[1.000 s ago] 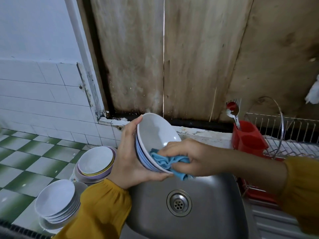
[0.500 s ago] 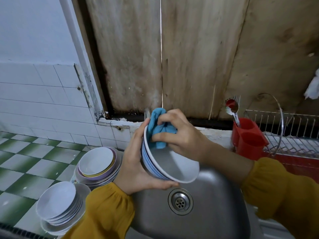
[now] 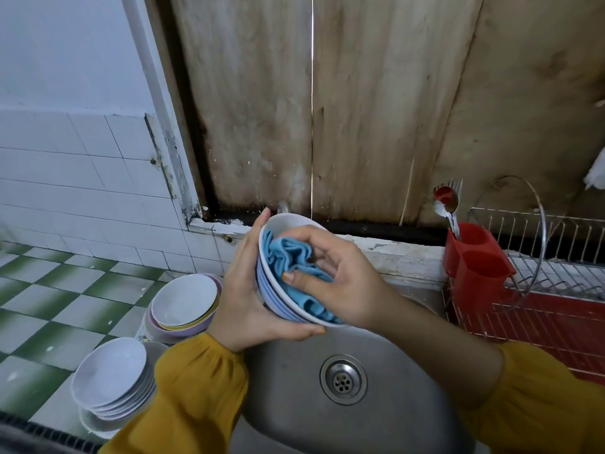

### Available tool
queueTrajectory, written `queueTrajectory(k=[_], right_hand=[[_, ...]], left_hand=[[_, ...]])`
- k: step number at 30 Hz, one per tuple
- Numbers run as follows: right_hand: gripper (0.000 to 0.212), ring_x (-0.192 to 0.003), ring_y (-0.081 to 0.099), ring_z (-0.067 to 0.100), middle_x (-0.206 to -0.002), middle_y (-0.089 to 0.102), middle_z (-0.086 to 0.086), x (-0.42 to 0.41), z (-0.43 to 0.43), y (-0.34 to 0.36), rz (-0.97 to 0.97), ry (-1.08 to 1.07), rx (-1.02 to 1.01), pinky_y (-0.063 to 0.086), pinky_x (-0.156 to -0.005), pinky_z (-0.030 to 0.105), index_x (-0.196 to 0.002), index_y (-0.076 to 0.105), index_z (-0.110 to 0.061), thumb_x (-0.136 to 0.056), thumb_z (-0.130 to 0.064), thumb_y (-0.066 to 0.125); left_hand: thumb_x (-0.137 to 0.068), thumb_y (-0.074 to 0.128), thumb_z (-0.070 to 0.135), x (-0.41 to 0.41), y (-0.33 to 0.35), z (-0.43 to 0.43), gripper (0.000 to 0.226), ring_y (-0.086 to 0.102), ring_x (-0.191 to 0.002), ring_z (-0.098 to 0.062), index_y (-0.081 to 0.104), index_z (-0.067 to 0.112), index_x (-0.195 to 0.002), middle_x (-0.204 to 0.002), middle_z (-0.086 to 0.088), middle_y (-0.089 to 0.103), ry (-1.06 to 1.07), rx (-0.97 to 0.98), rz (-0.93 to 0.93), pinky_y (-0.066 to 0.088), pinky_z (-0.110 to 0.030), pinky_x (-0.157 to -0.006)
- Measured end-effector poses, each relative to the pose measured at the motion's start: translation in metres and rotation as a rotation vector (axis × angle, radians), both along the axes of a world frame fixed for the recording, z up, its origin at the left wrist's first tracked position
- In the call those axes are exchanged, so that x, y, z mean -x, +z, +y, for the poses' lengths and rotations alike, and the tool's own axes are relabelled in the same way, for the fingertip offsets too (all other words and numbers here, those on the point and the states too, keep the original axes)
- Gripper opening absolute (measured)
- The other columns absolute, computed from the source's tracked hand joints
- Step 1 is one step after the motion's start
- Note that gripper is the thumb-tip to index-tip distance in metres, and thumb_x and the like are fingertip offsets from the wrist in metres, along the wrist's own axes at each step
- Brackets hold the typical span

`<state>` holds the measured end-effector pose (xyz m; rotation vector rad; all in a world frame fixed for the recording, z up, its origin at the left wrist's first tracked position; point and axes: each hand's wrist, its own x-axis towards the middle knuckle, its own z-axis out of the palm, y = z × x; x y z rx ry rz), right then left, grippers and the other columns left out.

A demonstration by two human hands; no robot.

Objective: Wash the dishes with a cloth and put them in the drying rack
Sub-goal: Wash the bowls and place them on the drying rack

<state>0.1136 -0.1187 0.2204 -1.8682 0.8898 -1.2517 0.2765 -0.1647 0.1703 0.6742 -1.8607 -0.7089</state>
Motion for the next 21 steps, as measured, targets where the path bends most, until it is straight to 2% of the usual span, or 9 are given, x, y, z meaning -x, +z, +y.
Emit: queueTrajectory(k=[2,4,5,7,10,14,16,19,21], right_hand=[[0.038,-0.1,0.068,0.016,-0.104,0.07,0.002,-0.001,0.001,0.0,-0.038,-0.03,-0.058,0.055,-0.088,0.031,-0.111,0.06,-0.023,-0.087,0.006,0.065],[0.035,-0.096,0.07,0.016,-0.1,0.073,0.004,-0.005,0.001,-0.002,-0.113,-0.127,-0.084,0.057,-0.087,0.035,-0.1,0.064,-0.025,-0.086,0.007,0.065],[0.034,-0.093,0.07,0.013,-0.096,0.073,0.002,-0.006,0.002,-0.002,-0.104,-0.159,-0.079,0.057,-0.086,0.032,-0.094,0.066,-0.024,-0.085,0.009,0.065],[0.032,-0.089,0.07,0.007,-0.091,0.073,-0.005,-0.003,0.006,0.002,0.0,-0.108,-0.067,0.055,-0.083,0.022,-0.087,0.068,-0.02,-0.082,0.012,0.067],[0.025,-0.089,0.07,0.01,-0.088,0.073,-0.007,0.007,0.011,0.013,0.076,0.009,-0.113,0.055,-0.082,0.022,-0.089,0.07,-0.013,-0.081,0.011,0.069],[0.017,-0.079,0.071,0.02,-0.084,0.073,0.004,0.001,-0.001,0.013,-0.454,-0.321,-0.337,0.058,-0.068,0.027,-0.089,0.065,-0.013,-0.088,0.004,0.063],[0.016,-0.079,0.07,0.022,-0.087,0.072,0.009,-0.001,-0.003,0.009,-0.375,-0.389,-0.302,0.059,-0.068,0.03,-0.087,0.061,-0.013,-0.089,0.003,0.063],[0.024,-0.081,0.069,0.021,-0.088,0.069,0.015,-0.002,0.008,0.003,-0.034,-0.106,-0.276,0.058,-0.075,0.033,-0.08,0.06,-0.013,-0.084,0.011,0.065],[0.026,-0.082,0.067,0.016,-0.088,0.07,0.009,0.002,0.01,0.005,-0.016,0.016,-0.323,0.058,-0.076,0.028,-0.08,0.061,-0.011,-0.082,0.015,0.065]], left_hand=[[-0.046,0.093,0.051,0.0,-0.001,0.002,0.136,0.044,-0.135,-0.029,0.018,0.021,-0.155,-0.147,-0.007,0.043,0.005,0.01,-0.016,0.038,-0.057,-0.108],[-0.047,0.091,0.053,0.005,-0.003,0.004,0.135,0.044,-0.135,-0.027,0.018,0.017,-0.154,-0.148,-0.003,0.043,0.006,0.015,-0.023,0.039,-0.056,-0.108],[-0.047,0.091,0.054,0.007,-0.005,0.006,0.135,0.045,-0.135,-0.027,0.018,0.016,-0.154,-0.147,-0.003,0.043,0.005,0.002,-0.014,0.04,-0.056,-0.108],[-0.046,0.091,0.054,0.006,-0.006,0.007,0.135,0.045,-0.135,-0.026,0.018,0.018,-0.154,-0.146,-0.005,0.043,0.003,-0.031,0.019,0.041,-0.055,-0.107],[-0.047,0.09,0.057,0.002,-0.004,0.008,0.133,0.044,-0.136,-0.028,0.019,0.019,-0.153,-0.147,-0.009,0.042,0.002,-0.015,0.018,0.041,-0.056,-0.107],[-0.05,0.089,0.054,0.015,-0.003,0.014,0.133,0.04,-0.139,-0.026,0.021,-0.002,-0.15,-0.149,-0.008,0.04,-0.028,0.057,-0.078,0.034,-0.052,-0.113],[-0.051,0.089,0.053,0.016,-0.004,0.015,0.132,0.04,-0.139,-0.025,0.021,-0.001,-0.15,-0.15,-0.006,0.039,-0.062,0.039,-0.072,0.034,-0.051,-0.113],[-0.048,0.09,0.055,0.005,-0.006,0.01,0.132,0.046,-0.134,-0.029,0.022,0.013,-0.152,-0.144,-0.01,0.045,-0.033,0.03,-0.041,0.039,-0.055,-0.108],[-0.047,0.09,0.058,-0.001,-0.004,0.009,0.132,0.046,-0.133,-0.028,0.023,0.015,-0.153,-0.144,-0.009,0.046,-0.01,0.041,-0.045,0.04,-0.055,-0.108]])
